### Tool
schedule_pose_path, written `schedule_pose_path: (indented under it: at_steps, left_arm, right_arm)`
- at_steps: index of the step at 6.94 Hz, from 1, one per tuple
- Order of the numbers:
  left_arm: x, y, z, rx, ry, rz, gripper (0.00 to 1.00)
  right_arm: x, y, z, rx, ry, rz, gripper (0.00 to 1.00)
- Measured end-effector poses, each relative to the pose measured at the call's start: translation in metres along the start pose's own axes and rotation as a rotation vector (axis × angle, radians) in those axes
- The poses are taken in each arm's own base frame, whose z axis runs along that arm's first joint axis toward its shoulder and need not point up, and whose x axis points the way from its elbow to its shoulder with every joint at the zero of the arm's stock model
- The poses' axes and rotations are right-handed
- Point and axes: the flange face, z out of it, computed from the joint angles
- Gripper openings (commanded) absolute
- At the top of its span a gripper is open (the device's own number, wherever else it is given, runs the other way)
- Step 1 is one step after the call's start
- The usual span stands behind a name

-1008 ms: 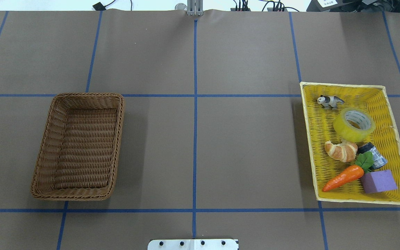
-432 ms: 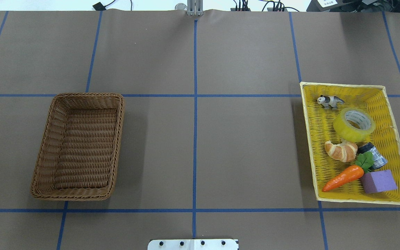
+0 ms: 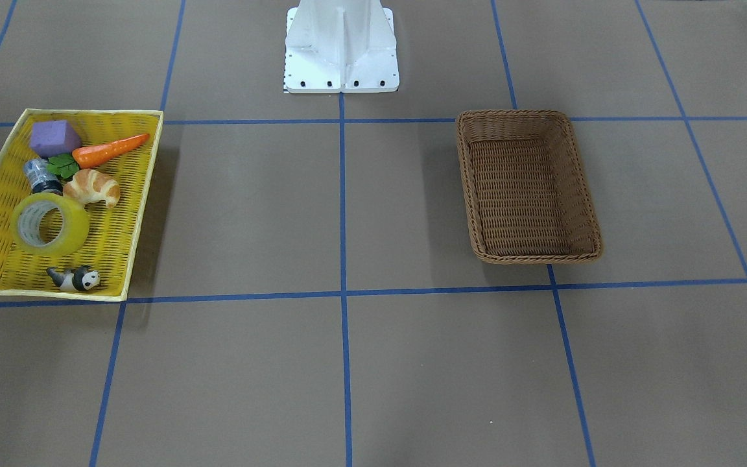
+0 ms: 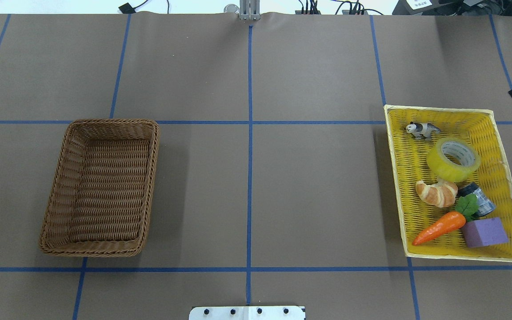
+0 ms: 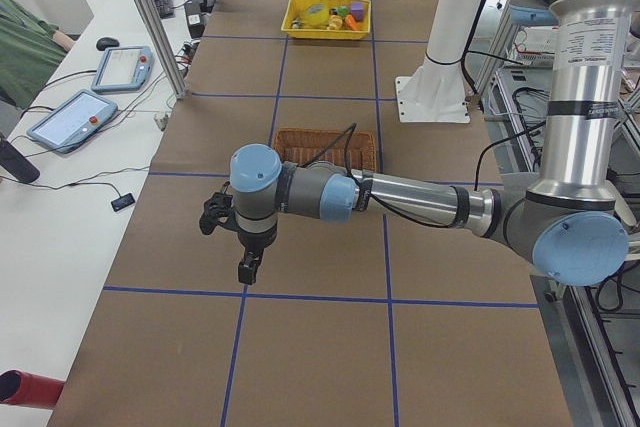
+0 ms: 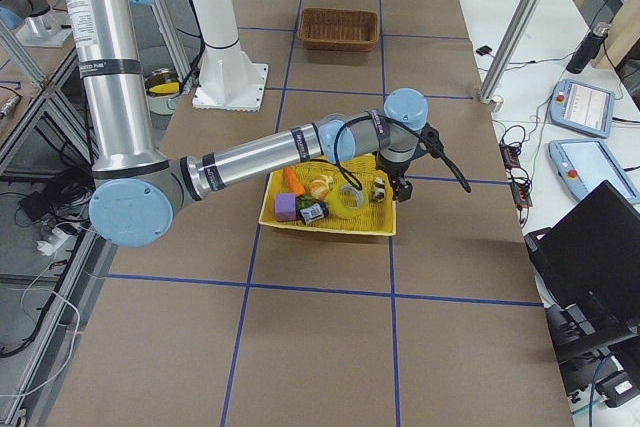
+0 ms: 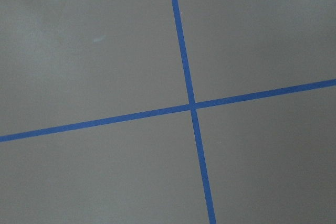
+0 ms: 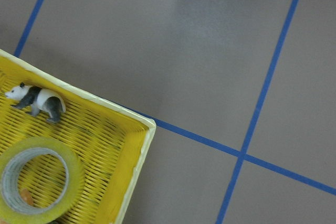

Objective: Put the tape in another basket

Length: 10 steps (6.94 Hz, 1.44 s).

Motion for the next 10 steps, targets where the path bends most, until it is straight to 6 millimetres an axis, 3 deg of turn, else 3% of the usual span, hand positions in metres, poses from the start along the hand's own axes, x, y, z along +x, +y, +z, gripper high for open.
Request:
schedule_pose_path:
  at_steps: [1,2,4,7,10]
  left_arm:
    - [0.002,-0.002,-0.001,0.004,0.003,0.003,0.98]
    - [0.002,-0.003,-0.002,0.005,0.004,0.004,0.98]
    - [0.003,-0.004,-0.002,0.007,0.005,0.005,0.98]
    - [0.005,-0.006,-0.004,0.012,0.006,0.009,0.98]
    - [0.007,-0.008,-0.005,0.012,0.005,0.014,0.98]
  right_arm:
    - [-0.030,-0.019,0.022,-0.027,-0.045,-0.037,1.00]
    - [-0.045,-0.024,0.040,-0.055,-0.070,-0.051,1.00]
    - [-0.031,-0.017,0.078,-0.127,-0.094,0.014,1.00]
    - [0.002,-0.005,0.116,-0.201,-0.111,0.096,1.00]
    - [0.005,0.003,0.147,-0.258,-0.117,0.102,1.00]
